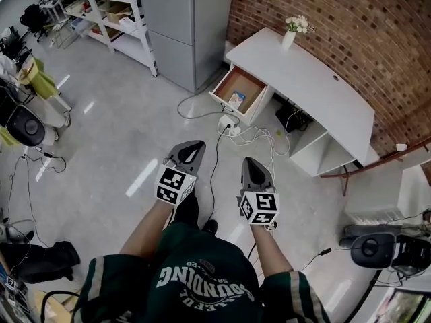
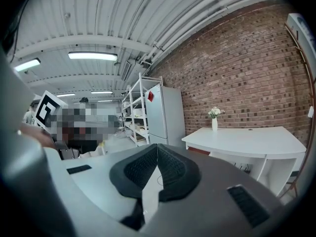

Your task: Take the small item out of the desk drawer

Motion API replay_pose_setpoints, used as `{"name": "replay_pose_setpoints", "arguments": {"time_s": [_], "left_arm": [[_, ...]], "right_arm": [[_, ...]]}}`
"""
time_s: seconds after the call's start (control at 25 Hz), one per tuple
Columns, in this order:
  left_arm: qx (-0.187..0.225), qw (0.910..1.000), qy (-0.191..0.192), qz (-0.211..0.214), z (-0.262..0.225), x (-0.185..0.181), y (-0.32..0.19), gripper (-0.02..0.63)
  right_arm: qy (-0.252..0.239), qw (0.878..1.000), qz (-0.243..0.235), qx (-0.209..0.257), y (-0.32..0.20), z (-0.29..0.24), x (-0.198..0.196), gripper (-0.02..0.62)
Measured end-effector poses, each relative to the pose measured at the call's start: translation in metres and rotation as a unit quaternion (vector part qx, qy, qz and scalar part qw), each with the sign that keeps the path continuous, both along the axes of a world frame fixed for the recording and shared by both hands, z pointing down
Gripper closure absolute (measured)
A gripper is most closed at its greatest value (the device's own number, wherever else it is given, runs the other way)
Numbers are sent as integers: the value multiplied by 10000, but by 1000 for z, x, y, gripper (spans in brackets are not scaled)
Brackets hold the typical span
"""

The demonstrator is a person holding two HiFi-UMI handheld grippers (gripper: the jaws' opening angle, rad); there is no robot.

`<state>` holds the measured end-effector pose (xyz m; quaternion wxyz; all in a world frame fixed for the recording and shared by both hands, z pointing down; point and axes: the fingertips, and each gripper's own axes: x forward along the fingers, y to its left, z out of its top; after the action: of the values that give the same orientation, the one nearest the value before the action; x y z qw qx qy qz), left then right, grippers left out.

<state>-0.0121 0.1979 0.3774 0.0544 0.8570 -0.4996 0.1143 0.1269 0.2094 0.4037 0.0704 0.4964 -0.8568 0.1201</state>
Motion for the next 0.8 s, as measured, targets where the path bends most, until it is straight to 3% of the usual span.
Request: {"name": "replay_pose_setpoints", "arguments": {"time_s": [0.44, 0.8], "left_arm": [[-60, 9997, 113, 187, 12, -7, -55, 589], [-64, 9988, 232, 436, 20, -23, -142, 589]], "right_arm": [[154, 9998, 79, -18, -46, 6, -15, 571], [253, 9994, 235, -45, -126, 9, -38, 571]]}}
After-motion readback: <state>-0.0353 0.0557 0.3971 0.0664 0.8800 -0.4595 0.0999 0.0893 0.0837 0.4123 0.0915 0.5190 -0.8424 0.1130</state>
